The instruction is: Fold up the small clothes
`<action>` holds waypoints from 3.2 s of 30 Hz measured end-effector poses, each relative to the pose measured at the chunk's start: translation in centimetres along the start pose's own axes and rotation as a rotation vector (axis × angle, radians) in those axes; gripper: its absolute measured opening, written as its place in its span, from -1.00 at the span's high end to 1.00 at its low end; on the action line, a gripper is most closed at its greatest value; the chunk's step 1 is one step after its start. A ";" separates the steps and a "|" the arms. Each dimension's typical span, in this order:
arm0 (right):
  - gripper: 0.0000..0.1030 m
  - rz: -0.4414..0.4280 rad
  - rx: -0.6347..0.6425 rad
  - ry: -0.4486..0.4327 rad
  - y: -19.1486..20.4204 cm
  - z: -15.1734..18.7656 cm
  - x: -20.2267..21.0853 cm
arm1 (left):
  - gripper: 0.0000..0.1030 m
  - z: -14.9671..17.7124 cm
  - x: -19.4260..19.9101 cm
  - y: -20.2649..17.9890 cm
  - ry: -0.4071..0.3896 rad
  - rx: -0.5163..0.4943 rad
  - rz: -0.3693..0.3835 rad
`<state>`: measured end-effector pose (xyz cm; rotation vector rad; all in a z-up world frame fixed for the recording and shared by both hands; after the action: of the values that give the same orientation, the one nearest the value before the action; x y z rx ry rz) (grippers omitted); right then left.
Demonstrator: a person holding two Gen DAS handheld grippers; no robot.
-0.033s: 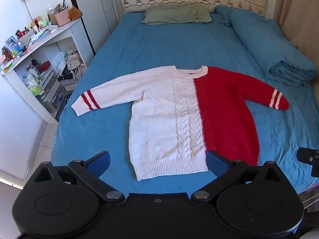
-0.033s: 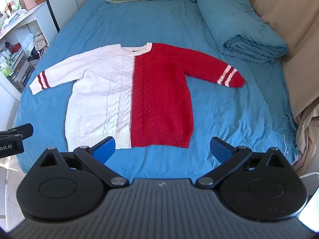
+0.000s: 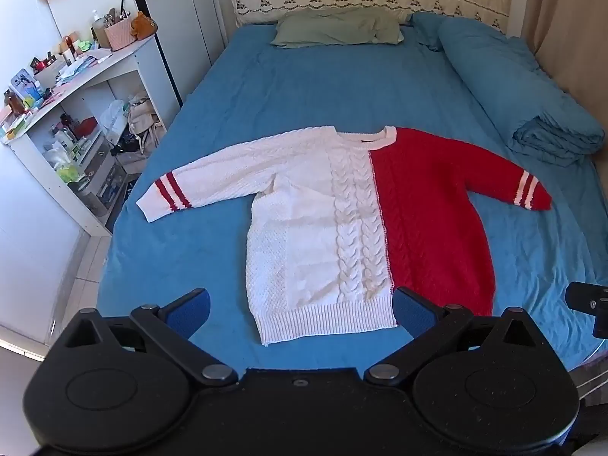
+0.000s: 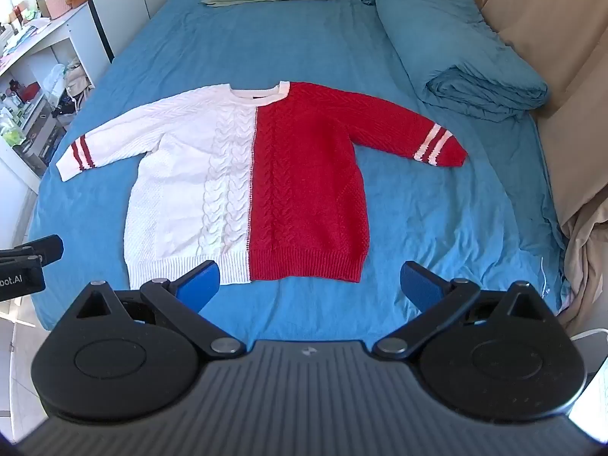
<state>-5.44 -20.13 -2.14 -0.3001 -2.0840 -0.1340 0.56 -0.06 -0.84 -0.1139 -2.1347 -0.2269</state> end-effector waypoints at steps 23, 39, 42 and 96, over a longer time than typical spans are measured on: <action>-1.00 0.002 -0.004 0.008 -0.2 -0.3 -0.1 | -1.00 -1.2 0.4 -0.1 -0.016 0.003 -0.001; -1.00 0.003 -0.010 0.015 -0.5 -0.5 -0.4 | -1.00 -1.4 0.2 -0.1 -0.024 0.003 -0.006; -1.00 0.005 -0.012 0.016 -0.5 -0.4 -0.5 | -1.00 -1.5 0.2 -0.1 -0.023 0.004 -0.006; -1.00 -0.012 -0.026 -0.002 -0.8 -1.6 0.1 | -1.00 -1.5 0.9 -0.4 -0.049 -0.004 -0.021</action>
<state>-4.41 -21.18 -1.22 -0.3038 -2.0879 -0.1675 1.25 -0.80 0.65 -0.1005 -2.1851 -0.2430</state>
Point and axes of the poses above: each gripper's, at about its wrist camera, not at the fingertips, and x roughly against the way its jaws point, y to its left, z to its underside, the point moved 1 cm from there along -x, roughly the way its jaws point, and after that the axes turned 2 degrees about -x, right-handed, at the moved point
